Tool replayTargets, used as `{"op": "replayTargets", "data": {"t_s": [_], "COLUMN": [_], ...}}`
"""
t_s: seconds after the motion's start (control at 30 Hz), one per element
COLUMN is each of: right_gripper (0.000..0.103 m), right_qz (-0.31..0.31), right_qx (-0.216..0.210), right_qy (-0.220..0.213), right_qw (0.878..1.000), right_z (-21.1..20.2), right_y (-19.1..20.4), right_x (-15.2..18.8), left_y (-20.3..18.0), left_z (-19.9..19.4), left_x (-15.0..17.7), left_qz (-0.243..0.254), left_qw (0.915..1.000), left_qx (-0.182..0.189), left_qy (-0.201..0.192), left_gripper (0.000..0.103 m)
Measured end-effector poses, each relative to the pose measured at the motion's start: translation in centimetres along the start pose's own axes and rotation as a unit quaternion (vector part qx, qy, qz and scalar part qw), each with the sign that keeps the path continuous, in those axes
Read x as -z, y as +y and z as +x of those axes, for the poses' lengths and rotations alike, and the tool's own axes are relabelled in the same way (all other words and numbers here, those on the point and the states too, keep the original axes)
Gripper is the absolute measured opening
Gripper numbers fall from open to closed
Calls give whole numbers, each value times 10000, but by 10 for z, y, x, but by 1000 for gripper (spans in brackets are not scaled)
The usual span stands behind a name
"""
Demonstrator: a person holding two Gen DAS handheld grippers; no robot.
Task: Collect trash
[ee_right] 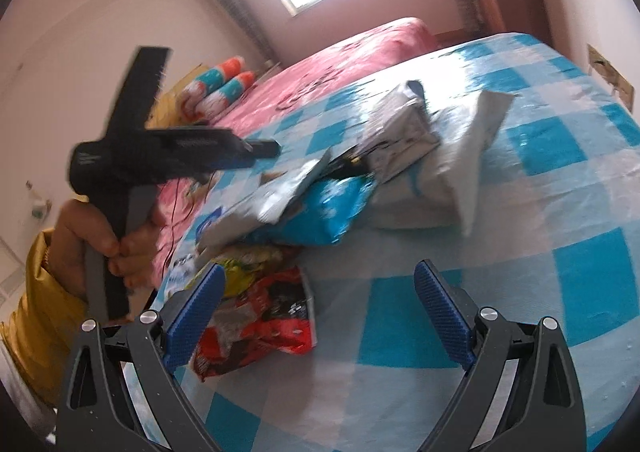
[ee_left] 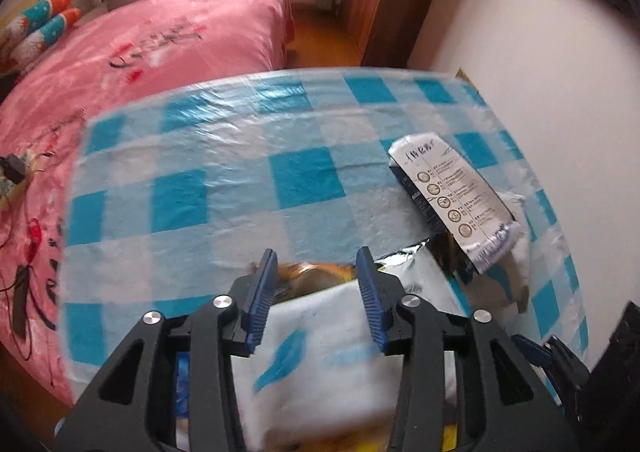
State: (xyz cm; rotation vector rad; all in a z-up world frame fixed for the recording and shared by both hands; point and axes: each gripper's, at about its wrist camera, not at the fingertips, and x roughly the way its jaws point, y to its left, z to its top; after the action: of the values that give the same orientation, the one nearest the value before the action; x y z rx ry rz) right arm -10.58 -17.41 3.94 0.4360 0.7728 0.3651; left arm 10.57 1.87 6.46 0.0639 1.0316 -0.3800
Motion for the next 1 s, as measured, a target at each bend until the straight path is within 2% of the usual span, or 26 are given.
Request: {"op": "replayTargets", "data": {"t_s": [0.23,0.4,0.53,0.67,0.73,0.8,0.9,1.0], "right_gripper": [94,94,94,94,94,94,94,94], "right_qz": [-515,-819,-1134,-1305,-1316,-1380,-1687,-1629], "right_qx": [-146,-61,67,-47,-228,-394,-153,-78], "right_qy": [381,534,671,815,910,1044,1068,1053], "right_qw": [9978,9952,9913,9881,9869,9841,9797,9810], "right_z": [17,26,36,40,41,43,46,49], "right_y": [28,45,59,67,71,77,91,92], "right_x": [7,14,19,29,32,35,43,44], "left_y": [45,90,104,91,85,77,70,72], "left_z": [-57,-78,-82,-70,-65,-58,-50,-40], "left_x": [49,102,137,144,144,141,141,142], "left_qz": [-204,-1108,-1792,-1757,-1697,-1516,-1370,-1403], "left_qw": [9982,9921,9829,9836,9848,9874,9883,9869], "left_qx": [-382,-443,-135,78,21,-272,-566,-740], "left_qy": [-404,-385,-407,-389,-365,-363,-363,-304], "left_gripper": [66,68,68,68,68,68,68,68]}}
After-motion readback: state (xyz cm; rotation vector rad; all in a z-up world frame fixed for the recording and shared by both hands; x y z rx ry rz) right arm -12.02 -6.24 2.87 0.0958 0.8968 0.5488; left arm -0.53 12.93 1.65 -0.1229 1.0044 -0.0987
